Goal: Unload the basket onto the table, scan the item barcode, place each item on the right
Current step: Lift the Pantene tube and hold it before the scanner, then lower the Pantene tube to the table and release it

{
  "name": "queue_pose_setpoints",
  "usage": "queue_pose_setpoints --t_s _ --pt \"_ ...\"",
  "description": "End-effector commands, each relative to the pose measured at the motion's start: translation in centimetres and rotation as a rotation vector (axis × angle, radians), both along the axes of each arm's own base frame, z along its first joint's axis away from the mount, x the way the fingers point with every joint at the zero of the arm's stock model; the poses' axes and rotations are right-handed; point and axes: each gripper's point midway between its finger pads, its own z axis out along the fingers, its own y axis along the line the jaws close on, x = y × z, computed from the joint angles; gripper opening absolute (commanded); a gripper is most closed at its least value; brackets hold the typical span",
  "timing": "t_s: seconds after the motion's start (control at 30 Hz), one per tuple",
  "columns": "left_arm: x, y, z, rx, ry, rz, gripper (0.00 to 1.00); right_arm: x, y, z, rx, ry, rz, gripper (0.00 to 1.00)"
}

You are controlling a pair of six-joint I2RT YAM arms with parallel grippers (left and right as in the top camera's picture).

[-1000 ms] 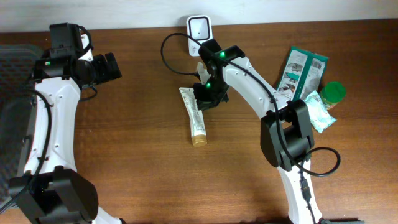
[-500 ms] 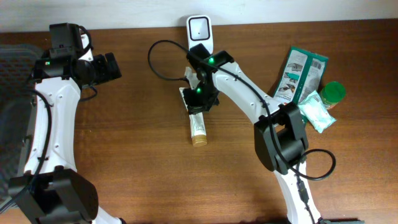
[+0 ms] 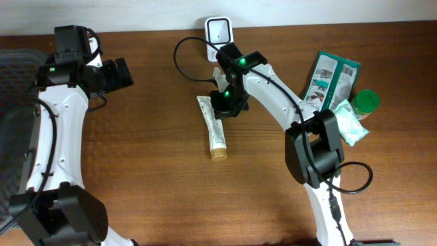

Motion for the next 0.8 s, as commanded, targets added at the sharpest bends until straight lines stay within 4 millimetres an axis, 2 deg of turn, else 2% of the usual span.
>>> queue_pose_setpoints --t_s 0.0,0.1,0.33,0.43,0.53,0.63,0.77 --pt "0.0 0.1 0.7 0.004 -0.017 -0.002 0.99 -1.4 1.0 -0.5 -0.009 0.007 0.055 0.04" --pt "0.0 0.1 0.7 0.004 -0.017 -0.002 0.99 -2.1 1.5 -0.7 -0.018 0.016 0.073 0.04" --pt "0.0 0.1 0.7 0.004 -0.017 -0.002 0.99 -2.4 1.7 -0.9 -0.022 0.017 0.080 0.04" --pt "0.0 0.1 0.7 0.004 -0.017 -0.002 0.99 -3.3 2.7 -2.3 -0.025 0.034 0.086 0.04" --pt "0.0 0.1 0.7 0.004 -0.017 -0.002 0.99 -4.9 4.9 -5.1 -0.041 0.053 0.086 0.04" --pt "0.0 0.1 0.7 0.004 -0.017 -0.002 0.99 -4.1 3.9 -7.0 -0.179 0.009 -0.005 0.04" --pt "0.0 0.1 0.7 0.004 -0.017 -0.002 0.99 -3.3 3.7 -7.1 -0.189 -0.020 -0.020 0.04"
